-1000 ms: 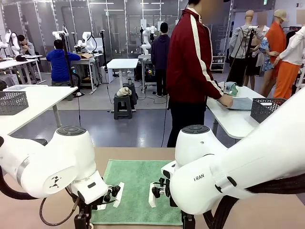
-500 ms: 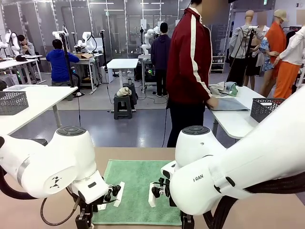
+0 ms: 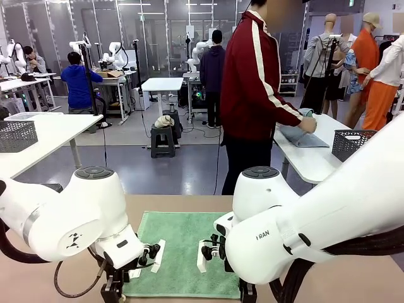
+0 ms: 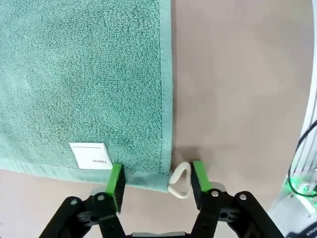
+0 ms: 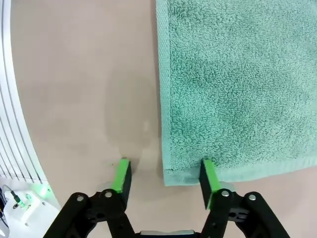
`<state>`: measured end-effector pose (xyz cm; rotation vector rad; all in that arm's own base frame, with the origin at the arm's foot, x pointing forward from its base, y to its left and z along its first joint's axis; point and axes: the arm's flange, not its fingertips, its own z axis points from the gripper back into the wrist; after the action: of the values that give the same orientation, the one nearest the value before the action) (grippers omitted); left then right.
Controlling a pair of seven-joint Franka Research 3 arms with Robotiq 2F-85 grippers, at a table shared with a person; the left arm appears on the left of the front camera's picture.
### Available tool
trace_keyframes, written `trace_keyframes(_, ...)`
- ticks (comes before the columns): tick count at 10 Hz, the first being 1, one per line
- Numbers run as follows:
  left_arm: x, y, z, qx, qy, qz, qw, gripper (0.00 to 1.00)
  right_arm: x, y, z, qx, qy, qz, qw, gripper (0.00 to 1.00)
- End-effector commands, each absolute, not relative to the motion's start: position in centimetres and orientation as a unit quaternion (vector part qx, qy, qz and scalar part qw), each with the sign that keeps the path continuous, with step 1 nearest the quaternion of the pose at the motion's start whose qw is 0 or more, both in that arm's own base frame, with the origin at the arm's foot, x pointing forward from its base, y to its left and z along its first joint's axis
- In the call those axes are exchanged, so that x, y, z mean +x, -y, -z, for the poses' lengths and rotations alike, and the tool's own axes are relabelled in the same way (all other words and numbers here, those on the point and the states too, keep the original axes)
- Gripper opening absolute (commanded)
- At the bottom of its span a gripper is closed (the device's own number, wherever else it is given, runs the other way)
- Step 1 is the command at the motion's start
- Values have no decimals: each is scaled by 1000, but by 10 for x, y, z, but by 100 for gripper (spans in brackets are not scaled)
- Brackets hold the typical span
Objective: Fold the towels and place them in the basket.
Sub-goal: When a person lays out a Towel with hook on the table, fold it in half twice.
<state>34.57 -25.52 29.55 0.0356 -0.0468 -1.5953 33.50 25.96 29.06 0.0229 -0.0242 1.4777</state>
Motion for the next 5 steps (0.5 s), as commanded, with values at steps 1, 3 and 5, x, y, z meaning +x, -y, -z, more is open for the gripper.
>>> trace_keyframes(1,351,254,-294,24,25,722,691,44,338,-259,-285,16,15,-679,734,41)
trace_keyframes(3,352,255,-296,26,25,721,692,24,339,-258,-286,18,16,-678,735,21)
trace_keyframes(5,354,254,-296,27,23,721,692,4,340,-258,-287,17,16,-677,736,1)
